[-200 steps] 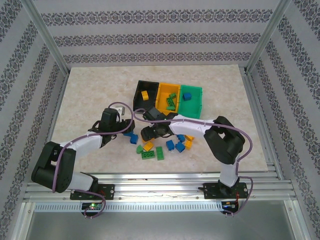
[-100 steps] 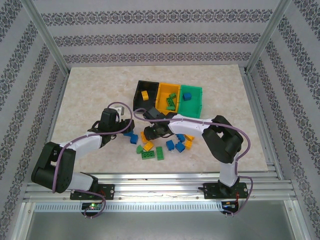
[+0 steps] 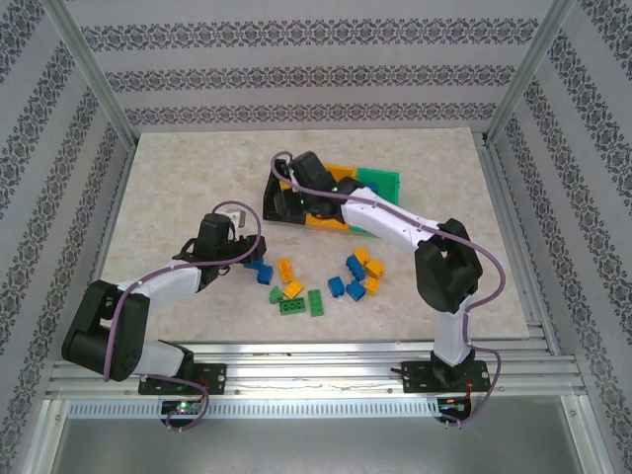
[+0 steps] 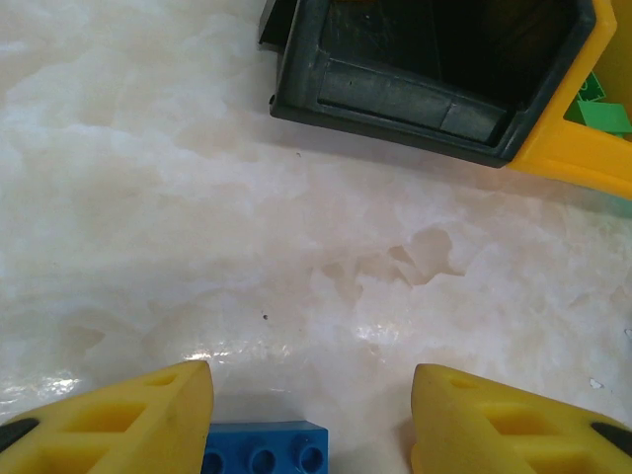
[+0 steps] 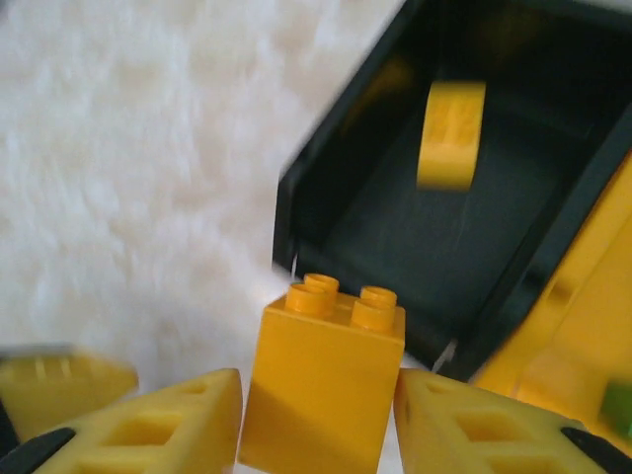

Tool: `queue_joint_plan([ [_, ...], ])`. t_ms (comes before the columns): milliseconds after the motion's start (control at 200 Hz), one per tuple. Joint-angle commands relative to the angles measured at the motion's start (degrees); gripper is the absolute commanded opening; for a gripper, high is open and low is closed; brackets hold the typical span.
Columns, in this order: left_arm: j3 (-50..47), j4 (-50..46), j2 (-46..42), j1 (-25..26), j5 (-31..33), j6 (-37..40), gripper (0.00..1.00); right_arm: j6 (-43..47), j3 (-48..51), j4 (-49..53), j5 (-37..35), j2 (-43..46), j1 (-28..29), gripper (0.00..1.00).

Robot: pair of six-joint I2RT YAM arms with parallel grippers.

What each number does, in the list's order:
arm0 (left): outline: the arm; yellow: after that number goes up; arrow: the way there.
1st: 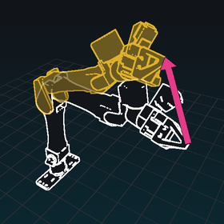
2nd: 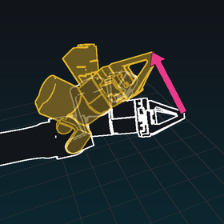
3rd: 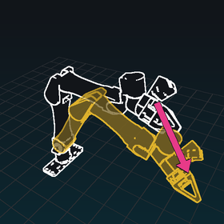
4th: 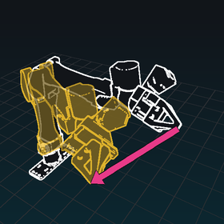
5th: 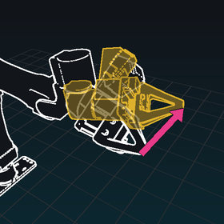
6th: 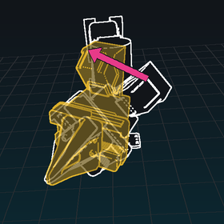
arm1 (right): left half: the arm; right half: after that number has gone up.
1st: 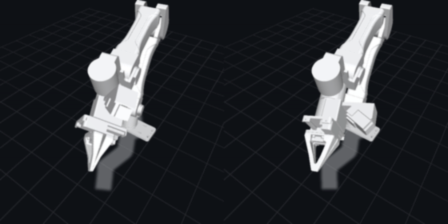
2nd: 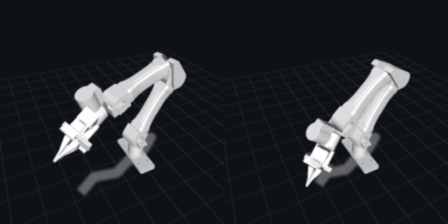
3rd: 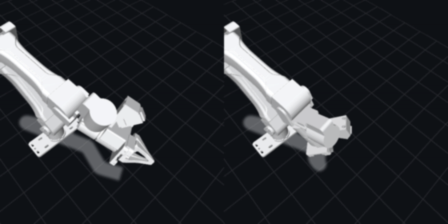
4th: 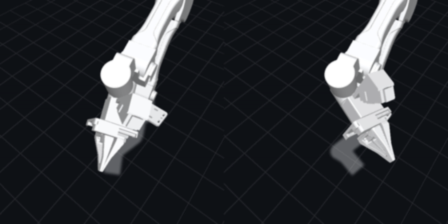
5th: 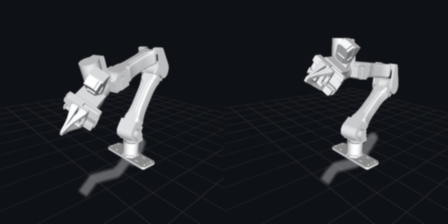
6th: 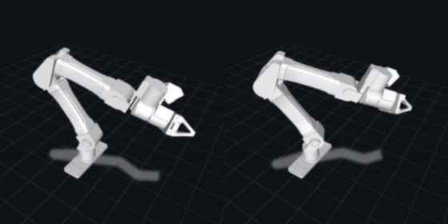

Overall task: Sort the legos into containers by color
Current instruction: Place the lego in the container.

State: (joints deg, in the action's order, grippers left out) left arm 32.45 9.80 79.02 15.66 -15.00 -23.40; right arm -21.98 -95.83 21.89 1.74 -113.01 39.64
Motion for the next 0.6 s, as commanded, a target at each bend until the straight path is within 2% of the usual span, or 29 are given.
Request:
queue_joint_plan([
  [0,-0.9,3.9,-1.2,-0.6,-2.6,0.4,0.55,3.3,-6.5,-0.2,-3.3,-5.6,-1.8,0.61],
  [70,-1.3,4.8,-1.4,-0.6,-4.0,0.6,0.56,3.5,-9.9,1.6,-2.5,-7.5,-2.1,0.63],
  [155,-1.4,4.9,-1.6,-0.6,-4.4,0.8,0.56,3.0,-7.6,-0.2,-1.4,-6.4,-1.9,0.63],
  [375,-2.7,8.2,-1.8,-0.6,-6.0,0.4,0.55,2.0,9.0,-5.3,-0.7,2.8,-1.5,0.63],
  [595,-2.5,8.3,-2.6,-0.6,-5.2,-0.6,0.54,2.7,24.6,-6.6,-4.0,15.6,-2.3,0.63],
])
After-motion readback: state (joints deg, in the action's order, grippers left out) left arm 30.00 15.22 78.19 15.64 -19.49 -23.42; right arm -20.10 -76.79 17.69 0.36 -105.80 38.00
